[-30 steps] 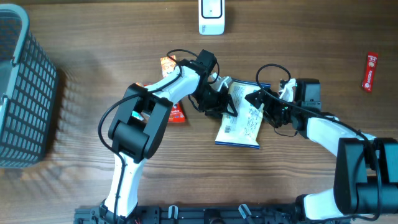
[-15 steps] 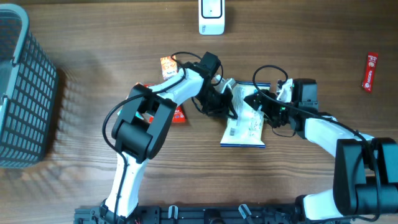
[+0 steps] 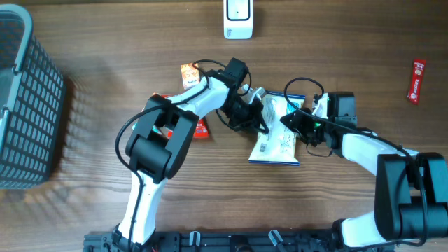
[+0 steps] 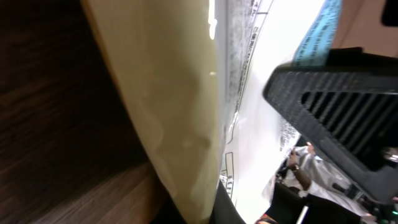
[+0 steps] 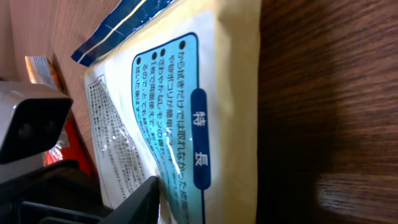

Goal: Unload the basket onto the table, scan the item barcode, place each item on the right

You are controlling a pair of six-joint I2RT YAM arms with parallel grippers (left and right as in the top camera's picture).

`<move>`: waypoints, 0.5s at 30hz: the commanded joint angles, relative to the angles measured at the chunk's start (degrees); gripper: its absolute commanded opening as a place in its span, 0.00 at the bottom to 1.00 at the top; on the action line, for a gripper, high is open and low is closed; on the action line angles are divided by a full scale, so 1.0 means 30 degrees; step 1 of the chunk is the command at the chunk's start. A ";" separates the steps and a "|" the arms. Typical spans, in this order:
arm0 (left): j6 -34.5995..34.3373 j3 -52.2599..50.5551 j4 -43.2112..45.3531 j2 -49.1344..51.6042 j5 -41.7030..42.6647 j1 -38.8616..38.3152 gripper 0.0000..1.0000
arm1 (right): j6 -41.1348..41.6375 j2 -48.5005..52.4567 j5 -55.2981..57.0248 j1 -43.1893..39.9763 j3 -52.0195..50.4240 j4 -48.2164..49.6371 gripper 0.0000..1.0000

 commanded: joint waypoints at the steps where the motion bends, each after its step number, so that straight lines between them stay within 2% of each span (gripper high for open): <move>1: -0.0627 -0.0044 0.0095 0.0299 0.2361 0.0408 0.04 | -0.0627 0.0306 -0.1938 0.0401 -0.0306 -0.0131 0.42; 3: -0.1501 -0.0044 -0.0117 0.0299 0.2375 0.0714 0.04 | -0.1020 0.0306 -0.2215 0.0401 -0.0306 -0.0124 0.48; 7: -0.2528 -0.0044 -0.0918 0.0299 0.2390 0.1450 0.04 | -0.1268 0.0306 -0.2586 0.0401 -0.0313 -0.0138 0.52; 15: -0.2645 -0.0044 -0.2463 0.0299 0.3424 0.2973 0.04 | -0.1209 0.0306 -0.4291 0.0408 -0.0459 -0.0561 0.74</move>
